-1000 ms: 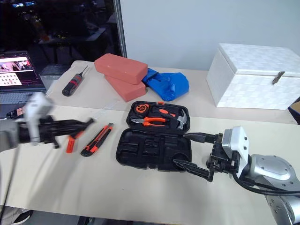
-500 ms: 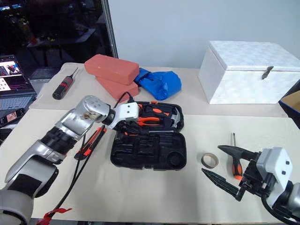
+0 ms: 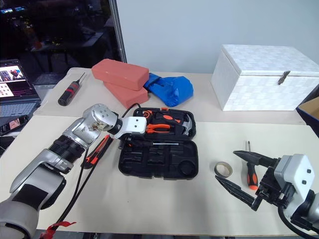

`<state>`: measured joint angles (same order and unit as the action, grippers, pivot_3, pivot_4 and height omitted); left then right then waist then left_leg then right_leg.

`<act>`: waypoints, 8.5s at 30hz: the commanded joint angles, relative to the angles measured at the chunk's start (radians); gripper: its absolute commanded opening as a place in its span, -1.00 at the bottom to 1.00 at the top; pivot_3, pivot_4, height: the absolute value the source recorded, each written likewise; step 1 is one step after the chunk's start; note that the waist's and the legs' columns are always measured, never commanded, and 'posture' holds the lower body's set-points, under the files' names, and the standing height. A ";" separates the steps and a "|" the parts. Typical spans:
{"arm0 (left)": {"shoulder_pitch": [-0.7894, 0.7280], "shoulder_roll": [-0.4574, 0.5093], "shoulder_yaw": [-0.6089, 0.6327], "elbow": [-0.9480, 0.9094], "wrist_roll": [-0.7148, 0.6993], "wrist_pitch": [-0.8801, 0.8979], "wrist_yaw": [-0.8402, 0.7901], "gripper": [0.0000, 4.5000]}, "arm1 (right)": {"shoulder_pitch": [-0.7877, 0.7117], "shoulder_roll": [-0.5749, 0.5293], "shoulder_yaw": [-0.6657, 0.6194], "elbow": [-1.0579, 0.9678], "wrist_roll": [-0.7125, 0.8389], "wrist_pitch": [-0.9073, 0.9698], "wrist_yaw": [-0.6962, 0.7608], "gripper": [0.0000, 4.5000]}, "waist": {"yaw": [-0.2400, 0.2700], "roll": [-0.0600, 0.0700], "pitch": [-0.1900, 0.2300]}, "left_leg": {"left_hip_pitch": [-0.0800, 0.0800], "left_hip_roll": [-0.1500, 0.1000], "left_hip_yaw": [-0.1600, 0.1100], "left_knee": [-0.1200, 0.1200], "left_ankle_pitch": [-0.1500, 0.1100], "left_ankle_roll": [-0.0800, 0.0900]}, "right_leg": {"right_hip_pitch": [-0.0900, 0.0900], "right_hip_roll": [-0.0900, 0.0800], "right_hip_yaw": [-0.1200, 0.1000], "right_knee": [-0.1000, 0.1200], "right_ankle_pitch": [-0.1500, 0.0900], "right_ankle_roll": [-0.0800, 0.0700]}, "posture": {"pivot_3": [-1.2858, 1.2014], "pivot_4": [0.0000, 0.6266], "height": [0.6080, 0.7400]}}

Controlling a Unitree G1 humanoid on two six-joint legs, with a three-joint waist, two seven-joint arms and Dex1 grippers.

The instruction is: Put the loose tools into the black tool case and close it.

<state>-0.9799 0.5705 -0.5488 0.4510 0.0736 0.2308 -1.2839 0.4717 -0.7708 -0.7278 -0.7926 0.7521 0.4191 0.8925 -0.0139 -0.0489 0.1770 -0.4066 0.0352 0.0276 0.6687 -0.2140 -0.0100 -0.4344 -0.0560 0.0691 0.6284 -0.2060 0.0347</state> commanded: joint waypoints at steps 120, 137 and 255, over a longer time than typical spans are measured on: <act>1.058 0.207 0.987 -0.821 -0.781 0.221 0.241 1.00 | -0.894 0.231 0.974 0.772 -0.690 -0.310 -0.018 -0.98 | -0.029 0.002 -0.002 | 0.015 0.001 0.001 -0.005 -0.001 0.003 | 0.012 0.000 0.000 0.000 -0.007 -0.004 | 0.03 -0.52 1.00; 0.939 -0.018 1.003 -0.795 -0.553 0.675 1.159 1.00 | -0.765 0.050 0.703 0.243 -0.136 0.048 0.112 0.98 | -0.024 0.000 0.000 | 0.011 -0.001 -0.003 -0.006 -0.001 0.002 | 0.011 -0.002 -0.001 0.000 -0.003 0.004 | 0.03 -0.52 1.00; 0.700 0.087 0.792 -0.729 -0.472 0.653 0.675 0.65 | -0.150 -0.025 0.246 -0.068 -0.028 -0.014 -0.032 1.00 | 0.001 0.000 -0.002 | 0.004 -0.002 -0.004 -0.007 0.003 0.004 | 0.009 -0.001 0.000 -0.004 -0.004 0.008 | 0.03 -0.52 1.00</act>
<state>-0.2973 0.6062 0.2474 -0.2168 -0.3981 0.8179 -0.6176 0.3528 -0.7801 -0.4891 -0.8735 0.7202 0.4395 0.8393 -0.0129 -0.0491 0.1751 -0.4029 0.0328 0.0230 0.6613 -0.2111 -0.0065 -0.4250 -0.0574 0.0684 0.6247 -0.2107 0.0412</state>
